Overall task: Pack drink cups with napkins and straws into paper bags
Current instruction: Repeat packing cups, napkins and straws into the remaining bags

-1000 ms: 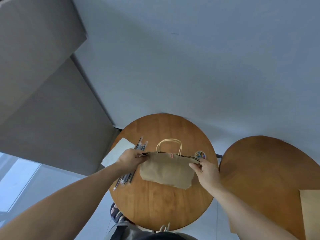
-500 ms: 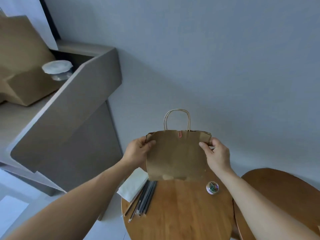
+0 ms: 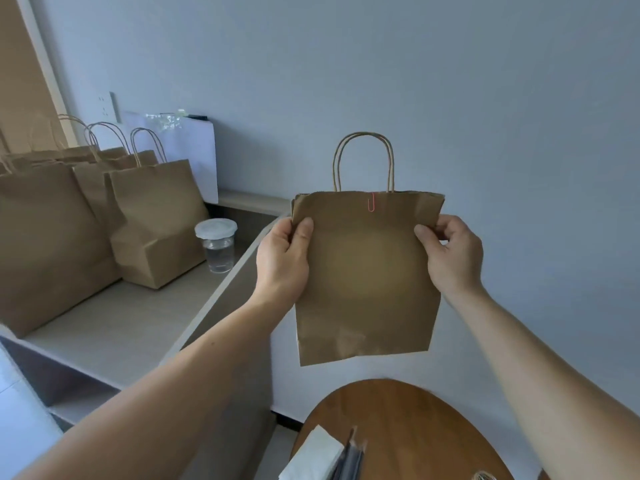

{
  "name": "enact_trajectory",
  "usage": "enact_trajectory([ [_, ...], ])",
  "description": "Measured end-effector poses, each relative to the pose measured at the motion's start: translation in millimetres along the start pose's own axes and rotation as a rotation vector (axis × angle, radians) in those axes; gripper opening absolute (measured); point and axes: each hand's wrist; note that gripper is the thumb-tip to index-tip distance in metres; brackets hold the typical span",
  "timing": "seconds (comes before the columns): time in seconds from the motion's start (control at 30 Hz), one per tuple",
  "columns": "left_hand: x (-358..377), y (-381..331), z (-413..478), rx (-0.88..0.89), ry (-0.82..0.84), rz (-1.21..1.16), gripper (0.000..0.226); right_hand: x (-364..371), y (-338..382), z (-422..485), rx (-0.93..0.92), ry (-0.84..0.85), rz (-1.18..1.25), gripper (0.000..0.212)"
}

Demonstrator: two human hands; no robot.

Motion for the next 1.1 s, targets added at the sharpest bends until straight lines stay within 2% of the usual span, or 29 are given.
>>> enact_trajectory([
  [0.17, -21, -39, 36, 0.12, -0.111, 0.049, 0.042, 20, 49, 31, -0.066, 0.001, 0.105, 0.018],
  [0.47, -83, -93, 76, 0.313, -0.343, 0.208, 0.043, 77, 135, 74, -0.198, 0.144, 0.315, 0.018],
  [0.57, -118, -104, 86, 0.365, -0.429, 0.276, 0.039, 111, 164, 79, -0.226, 0.231, 0.374, 0.011],
  [0.83, -237, -92, 100, 0.325, -0.609, 0.446, 0.037, 241, 233, 51, -0.188, 0.533, 0.532, 0.012],
  [0.93, -281, -72, 98, 0.256, -0.651, 0.488, 0.031, 296, 245, 30, -0.151, 0.69, 0.518, 0.009],
  [1.1, -341, -31, 88, 0.229, -0.718, 0.569, 0.034, 373, 260, -6, -0.158, 0.83, 0.48, 0.016],
])
Point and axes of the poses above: each hand's wrist, its own z-axis towards the middle knuckle, its own x-axis out of the palm, y = z × x, and after that the axes turned 9 degrees about -z, right-handed
